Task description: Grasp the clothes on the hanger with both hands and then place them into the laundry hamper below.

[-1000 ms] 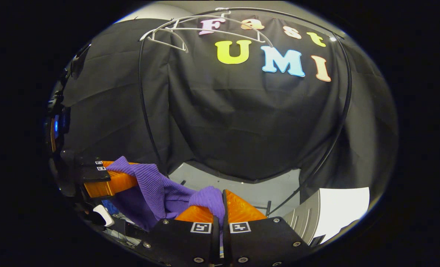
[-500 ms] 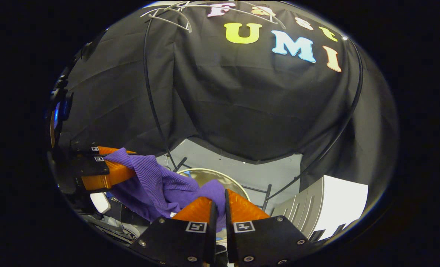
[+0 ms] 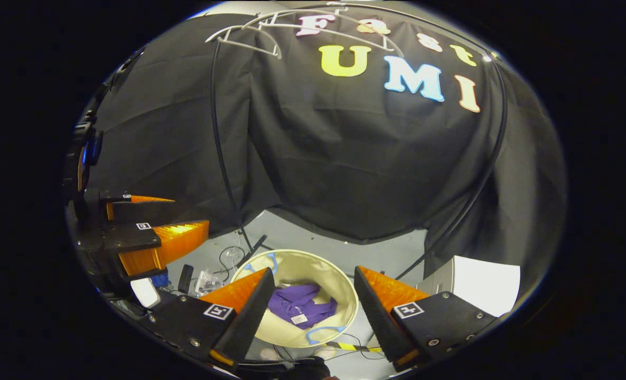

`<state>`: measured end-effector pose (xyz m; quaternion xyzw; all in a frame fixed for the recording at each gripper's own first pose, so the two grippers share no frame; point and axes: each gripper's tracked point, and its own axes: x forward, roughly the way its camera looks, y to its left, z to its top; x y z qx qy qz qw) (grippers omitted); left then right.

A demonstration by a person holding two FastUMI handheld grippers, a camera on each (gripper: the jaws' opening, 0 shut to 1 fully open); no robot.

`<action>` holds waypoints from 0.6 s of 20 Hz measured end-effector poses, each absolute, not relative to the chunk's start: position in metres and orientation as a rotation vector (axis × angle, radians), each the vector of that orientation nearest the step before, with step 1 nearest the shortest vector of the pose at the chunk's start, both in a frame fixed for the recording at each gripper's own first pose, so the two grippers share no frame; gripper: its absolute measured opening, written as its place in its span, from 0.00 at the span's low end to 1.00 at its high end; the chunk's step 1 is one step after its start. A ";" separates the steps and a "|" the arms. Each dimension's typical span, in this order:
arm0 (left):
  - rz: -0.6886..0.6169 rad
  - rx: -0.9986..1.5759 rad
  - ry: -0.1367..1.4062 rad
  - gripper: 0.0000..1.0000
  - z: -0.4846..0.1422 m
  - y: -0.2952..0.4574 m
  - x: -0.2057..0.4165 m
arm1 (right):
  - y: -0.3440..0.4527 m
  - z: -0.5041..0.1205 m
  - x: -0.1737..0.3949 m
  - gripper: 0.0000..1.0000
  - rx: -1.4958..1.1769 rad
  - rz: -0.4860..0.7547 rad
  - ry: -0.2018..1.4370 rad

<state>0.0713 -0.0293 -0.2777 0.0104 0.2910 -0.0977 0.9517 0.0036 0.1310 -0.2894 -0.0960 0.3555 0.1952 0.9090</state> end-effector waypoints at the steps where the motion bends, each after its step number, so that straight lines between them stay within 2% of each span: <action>1: -0.196 0.018 0.556 1.00 -0.261 -0.027 0.074 | 0.130 -0.277 0.003 0.95 -0.187 0.390 0.703; 2: -0.192 0.014 0.522 0.89 -0.242 -0.025 0.075 | 0.127 -0.261 0.007 0.95 -0.178 0.379 0.669; 4: -0.184 -0.001 0.456 1.00 -0.207 -0.023 0.083 | 0.122 -0.231 0.016 0.95 -0.165 0.359 0.589; 5: -0.178 -0.008 0.419 0.89 -0.190 -0.023 0.085 | 0.117 -0.218 0.018 0.95 -0.161 0.344 0.546; 6: -0.171 -0.015 0.383 1.00 -0.170 -0.021 0.086 | 0.113 -0.203 0.020 0.95 -0.153 0.329 0.507; 9: -0.153 -0.033 0.286 0.96 -0.110 -0.018 0.082 | 0.100 -0.157 0.021 0.95 -0.128 0.296 0.405; 10: -0.148 -0.034 0.258 1.00 -0.092 -0.017 0.079 | 0.096 -0.143 0.020 0.94 -0.123 0.290 0.375; 12: -0.141 -0.033 0.206 1.00 -0.056 -0.015 0.067 | 0.087 -0.115 0.018 0.95 -0.112 0.284 0.314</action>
